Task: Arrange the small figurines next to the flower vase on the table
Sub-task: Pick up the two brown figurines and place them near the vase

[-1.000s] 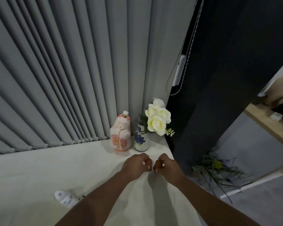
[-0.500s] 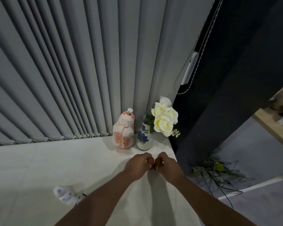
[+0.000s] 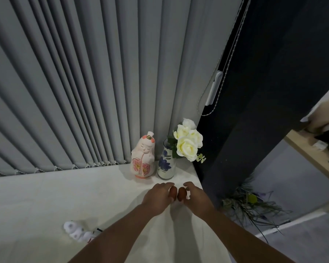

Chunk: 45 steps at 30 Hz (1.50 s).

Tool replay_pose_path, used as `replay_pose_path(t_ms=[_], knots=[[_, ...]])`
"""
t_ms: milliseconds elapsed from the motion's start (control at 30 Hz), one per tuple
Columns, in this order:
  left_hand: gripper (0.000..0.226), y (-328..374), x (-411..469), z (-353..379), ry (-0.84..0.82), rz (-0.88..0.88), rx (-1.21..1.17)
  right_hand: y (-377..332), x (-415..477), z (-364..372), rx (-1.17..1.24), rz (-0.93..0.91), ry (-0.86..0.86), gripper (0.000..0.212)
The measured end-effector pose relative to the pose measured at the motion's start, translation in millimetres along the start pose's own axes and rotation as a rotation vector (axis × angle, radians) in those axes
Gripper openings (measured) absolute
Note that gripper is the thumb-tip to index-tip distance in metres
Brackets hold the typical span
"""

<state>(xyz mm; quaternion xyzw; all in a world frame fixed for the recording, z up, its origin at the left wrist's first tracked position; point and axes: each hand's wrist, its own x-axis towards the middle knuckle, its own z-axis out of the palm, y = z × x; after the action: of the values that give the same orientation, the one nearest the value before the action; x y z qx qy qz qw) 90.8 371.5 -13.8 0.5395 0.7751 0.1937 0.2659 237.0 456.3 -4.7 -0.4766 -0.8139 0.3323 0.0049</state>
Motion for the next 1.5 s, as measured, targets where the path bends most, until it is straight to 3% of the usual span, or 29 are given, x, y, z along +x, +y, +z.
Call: replay_pose_path(t_ms=[300,533,733,833,967,1167,1333,1500], knots=[[0.052,-8.1,-23.8,-8.0,0.03,0.023,0.127,-5.7,-26.1,-8.5,-0.101,-0.058,-0.002,0.046],[0.05,-25.5,-61.9,-30.3,0.103,-0.005,0.202,-21.6,-53.2,-6.1,-0.161,-0.204,-0.004,0.02],[0.047,-61.3,-102.7,-57.8,0.183,-0.039,0.38,-51.6,-73.5,15.8,-0.12,-0.263,-0.018,0.035],[0.046,-87.2,-125.4,-69.8,0.227,-0.127,0.359,-72.3,-85.4,38.4,-0.12,-0.269,-0.009,0.047],[0.042,-118.8,-158.3,-80.7,0.261,-0.214,0.313,-101.3,-101.9,70.9,-0.043,-0.285,-0.12,0.05],[0.038,-151.9,-188.0,-91.5,0.296,-0.183,0.261,-136.9,-113.3,114.5,0.011,-0.295,-0.152,0.059],[0.053,-163.2,-196.3,-92.0,0.198,-0.124,0.161,-146.9,-117.9,149.1,-0.019,-0.27,-0.148,0.067],[0.055,-177.9,-192.7,-89.9,0.028,-0.1,0.167,-147.5,-123.7,177.2,-0.079,-0.269,0.028,0.059]])
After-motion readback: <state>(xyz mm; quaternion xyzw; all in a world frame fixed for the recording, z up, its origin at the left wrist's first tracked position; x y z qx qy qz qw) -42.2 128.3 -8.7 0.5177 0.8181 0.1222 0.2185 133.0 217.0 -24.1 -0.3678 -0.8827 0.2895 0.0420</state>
